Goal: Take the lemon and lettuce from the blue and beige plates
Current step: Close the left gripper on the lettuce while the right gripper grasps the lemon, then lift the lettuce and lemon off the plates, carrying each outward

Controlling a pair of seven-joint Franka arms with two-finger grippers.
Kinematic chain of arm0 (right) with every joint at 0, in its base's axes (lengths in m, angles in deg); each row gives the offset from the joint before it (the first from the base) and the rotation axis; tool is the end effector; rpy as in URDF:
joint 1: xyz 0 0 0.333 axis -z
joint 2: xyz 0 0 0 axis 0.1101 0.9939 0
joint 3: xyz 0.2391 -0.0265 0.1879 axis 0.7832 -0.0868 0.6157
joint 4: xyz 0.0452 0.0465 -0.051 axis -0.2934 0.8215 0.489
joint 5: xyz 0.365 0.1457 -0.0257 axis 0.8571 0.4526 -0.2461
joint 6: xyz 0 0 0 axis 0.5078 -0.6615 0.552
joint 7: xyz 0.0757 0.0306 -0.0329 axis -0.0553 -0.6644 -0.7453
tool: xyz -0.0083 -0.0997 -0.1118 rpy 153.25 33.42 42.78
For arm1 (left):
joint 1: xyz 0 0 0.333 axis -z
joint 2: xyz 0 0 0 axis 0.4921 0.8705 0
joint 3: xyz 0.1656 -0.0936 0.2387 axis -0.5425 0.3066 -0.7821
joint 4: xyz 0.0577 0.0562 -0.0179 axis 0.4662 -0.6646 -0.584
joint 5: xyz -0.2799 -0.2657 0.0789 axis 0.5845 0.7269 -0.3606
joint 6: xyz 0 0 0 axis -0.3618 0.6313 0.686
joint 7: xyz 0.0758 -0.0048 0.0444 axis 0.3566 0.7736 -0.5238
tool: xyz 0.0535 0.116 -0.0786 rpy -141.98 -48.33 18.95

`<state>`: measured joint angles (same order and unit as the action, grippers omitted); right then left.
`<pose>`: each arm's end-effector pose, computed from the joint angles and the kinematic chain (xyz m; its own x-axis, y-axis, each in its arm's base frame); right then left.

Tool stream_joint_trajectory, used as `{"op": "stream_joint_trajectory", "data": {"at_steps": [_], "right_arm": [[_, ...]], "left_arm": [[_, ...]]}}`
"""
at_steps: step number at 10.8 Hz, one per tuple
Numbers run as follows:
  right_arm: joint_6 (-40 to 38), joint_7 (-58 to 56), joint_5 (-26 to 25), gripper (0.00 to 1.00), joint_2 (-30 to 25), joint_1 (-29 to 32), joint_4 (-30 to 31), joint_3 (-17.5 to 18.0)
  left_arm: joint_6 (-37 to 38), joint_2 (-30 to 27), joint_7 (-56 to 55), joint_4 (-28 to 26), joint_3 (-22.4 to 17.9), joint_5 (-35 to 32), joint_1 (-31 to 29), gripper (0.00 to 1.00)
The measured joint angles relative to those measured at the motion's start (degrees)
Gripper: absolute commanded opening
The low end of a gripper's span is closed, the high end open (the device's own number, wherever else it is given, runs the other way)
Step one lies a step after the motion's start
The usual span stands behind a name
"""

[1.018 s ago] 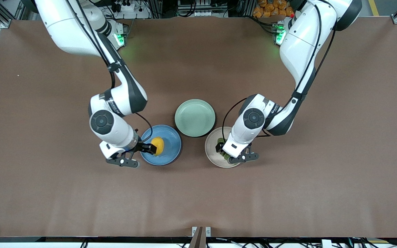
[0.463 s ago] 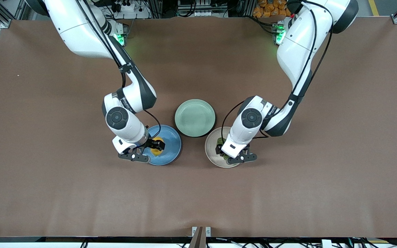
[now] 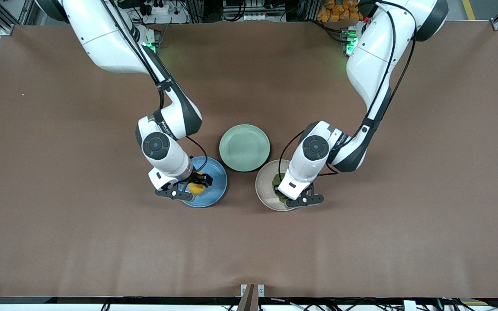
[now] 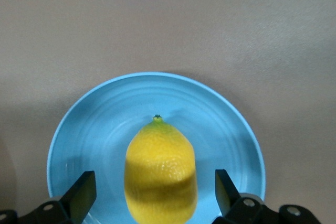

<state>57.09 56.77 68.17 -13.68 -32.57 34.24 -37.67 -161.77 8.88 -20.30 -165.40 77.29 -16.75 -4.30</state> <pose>0.6115 0.3123 0.1702 0.9822 -0.1861 0.0257 -0.1837 -0.9800 -0.0758 0.6245 -0.3860 0.1478 0.9736 0.1687 0.1536 0.1462 -0.9782 0.1478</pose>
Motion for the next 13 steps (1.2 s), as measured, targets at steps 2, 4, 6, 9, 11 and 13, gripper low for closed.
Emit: {"op": "stream_joint_trajectory", "data": {"at_steps": [2, 4, 6, 9, 11, 13], "right_arm": [[0.40, 0.04, -0.35, 1.00, 0.98, -0.20, 0.01, -0.06], [0.47, 0.04, -0.61, 1.00, 1.70, -0.34, 0.05, -0.09], [0.80, 0.05, -1.01, 0.80, 2.38, -0.48, 0.05, -0.10], [1.10, 0.05, -1.53, 0.47, 2.86, -0.74, 0.05, -0.10], [1.14, 0.28, -1.60, 0.36, 2.86, -0.80, -0.04, -0.12], [1.14, 0.63, -1.64, 0.31, 2.85, -0.80, -0.31, -0.17]], "left_arm": [[2.99, -1.82, 0.00, 0.25, -0.05, 0.00, -0.02, 0.00], [7.16, -4.59, 0.00, 0.38, -0.15, 0.00, -0.12, 0.00], [10.81, -6.85, 0.00, 0.42, -0.26, 0.00, -0.33, 0.00], [15.36, -9.95, 0.00, 0.47, -0.37, 0.00, -1.50, 0.00], [18.34, -11.73, 0.00, 0.51, -0.36, 0.00, -1.84, 0.00], [22.66, -13.89, 0.65, 0.54, -0.37, 0.00, -2.09, 0.00]]}}
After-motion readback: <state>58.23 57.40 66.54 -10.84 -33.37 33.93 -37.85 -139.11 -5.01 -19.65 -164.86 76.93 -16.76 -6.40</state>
